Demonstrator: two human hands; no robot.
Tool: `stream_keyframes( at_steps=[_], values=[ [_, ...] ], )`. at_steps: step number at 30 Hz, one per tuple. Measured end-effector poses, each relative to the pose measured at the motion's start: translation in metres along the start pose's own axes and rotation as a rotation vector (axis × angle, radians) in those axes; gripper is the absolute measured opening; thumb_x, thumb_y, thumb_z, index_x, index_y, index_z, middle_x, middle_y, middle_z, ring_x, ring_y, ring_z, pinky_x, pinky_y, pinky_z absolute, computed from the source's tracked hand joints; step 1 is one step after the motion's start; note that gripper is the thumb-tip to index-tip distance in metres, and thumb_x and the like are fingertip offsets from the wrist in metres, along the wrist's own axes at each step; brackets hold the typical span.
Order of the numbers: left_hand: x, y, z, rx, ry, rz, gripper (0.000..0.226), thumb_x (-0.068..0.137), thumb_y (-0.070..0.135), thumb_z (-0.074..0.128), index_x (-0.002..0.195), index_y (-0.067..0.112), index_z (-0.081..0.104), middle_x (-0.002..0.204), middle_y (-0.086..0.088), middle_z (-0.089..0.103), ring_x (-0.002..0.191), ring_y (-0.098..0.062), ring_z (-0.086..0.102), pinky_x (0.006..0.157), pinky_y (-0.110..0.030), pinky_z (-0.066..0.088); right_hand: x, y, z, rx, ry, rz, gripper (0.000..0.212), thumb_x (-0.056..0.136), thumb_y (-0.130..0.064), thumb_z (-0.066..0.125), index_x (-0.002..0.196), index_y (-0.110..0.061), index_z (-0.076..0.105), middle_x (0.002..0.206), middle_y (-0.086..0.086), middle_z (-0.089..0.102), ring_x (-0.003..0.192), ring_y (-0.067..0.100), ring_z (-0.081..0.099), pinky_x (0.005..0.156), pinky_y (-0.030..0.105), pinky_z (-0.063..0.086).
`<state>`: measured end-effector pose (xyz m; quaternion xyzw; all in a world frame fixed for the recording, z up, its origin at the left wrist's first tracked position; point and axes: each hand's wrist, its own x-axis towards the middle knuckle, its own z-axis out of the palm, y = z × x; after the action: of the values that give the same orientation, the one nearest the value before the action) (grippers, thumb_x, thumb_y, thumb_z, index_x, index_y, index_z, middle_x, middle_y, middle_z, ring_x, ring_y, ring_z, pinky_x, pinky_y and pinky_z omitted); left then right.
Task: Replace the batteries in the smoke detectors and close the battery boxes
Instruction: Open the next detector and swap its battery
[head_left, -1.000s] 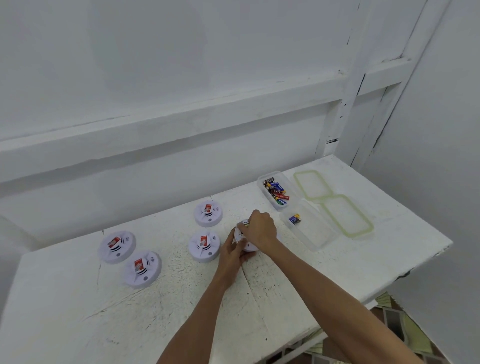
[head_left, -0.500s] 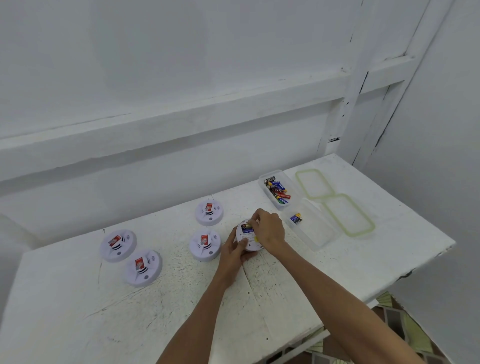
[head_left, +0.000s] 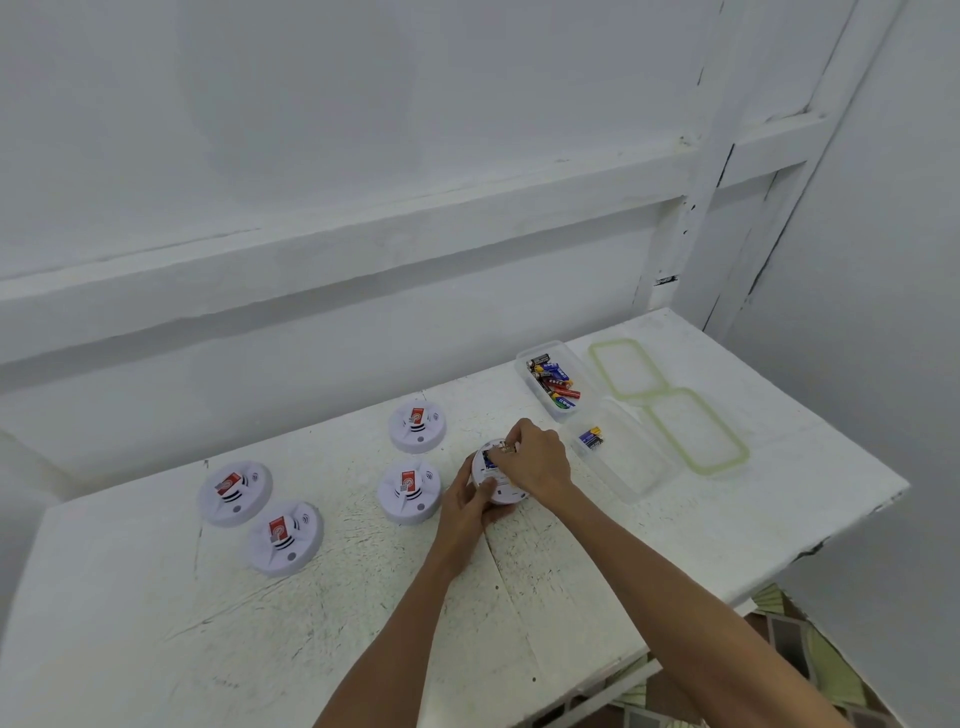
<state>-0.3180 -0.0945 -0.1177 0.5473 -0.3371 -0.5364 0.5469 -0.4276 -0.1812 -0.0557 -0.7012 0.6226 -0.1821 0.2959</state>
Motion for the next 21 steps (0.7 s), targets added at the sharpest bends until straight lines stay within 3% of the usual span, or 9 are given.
stream_keyframes(
  at_steps=[10, 13, 17, 21],
  values=[
    [-0.001, -0.001, 0.000, 0.016, -0.006, 0.033, 0.056, 0.100, 0.034, 0.060, 0.153, 0.021, 0.046, 0.138, -0.005, 0.068, 0.121, -0.026, 0.069, 0.100, -0.049, 0.058, -0.009, -0.025, 0.003, -0.165, 0.003, 0.008, 0.048, 0.078, -0.044, 0.070, 0.104, -0.010, 0.049, 0.100, 0.009, 0.060, 0.091, 0.025, 0.059, 0.063, 0.030, 0.040],
    [-0.001, -0.003, 0.000, 0.021, -0.008, 0.030, 0.046, 0.106, 0.027, 0.056, 0.151, 0.023, 0.048, 0.132, -0.009, 0.071, 0.119, -0.030, 0.070, 0.097, -0.048, 0.059, -0.012, -0.035, 0.007, -0.234, -0.004, -0.017, 0.044, 0.082, -0.038, 0.066, 0.109, -0.010, 0.045, 0.104, 0.009, 0.059, 0.092, 0.024, 0.057, 0.066, 0.031, 0.041],
    [-0.001, -0.004, -0.003, 0.020, -0.010, -0.003, 0.043, 0.109, 0.015, 0.050, 0.152, 0.019, 0.045, 0.133, -0.012, 0.070, 0.117, -0.030, 0.071, 0.089, -0.036, 0.061, -0.014, -0.042, 0.013, -0.281, -0.011, -0.043, 0.035, 0.086, -0.029, 0.061, 0.109, -0.012, 0.041, 0.102, 0.008, 0.061, 0.078, 0.018, 0.047, 0.069, 0.034, 0.047],
    [-0.001, -0.004, -0.002, 0.013, 0.018, -0.015, 0.041, 0.109, 0.016, 0.051, 0.149, 0.023, 0.048, 0.132, -0.012, 0.071, 0.116, -0.029, 0.072, 0.090, -0.037, 0.061, -0.013, -0.045, 0.011, -0.243, -0.032, -0.023, 0.037, 0.086, -0.029, 0.062, 0.110, -0.011, 0.042, 0.107, 0.009, 0.060, 0.089, 0.022, 0.055, 0.074, 0.035, 0.049]
  ],
)
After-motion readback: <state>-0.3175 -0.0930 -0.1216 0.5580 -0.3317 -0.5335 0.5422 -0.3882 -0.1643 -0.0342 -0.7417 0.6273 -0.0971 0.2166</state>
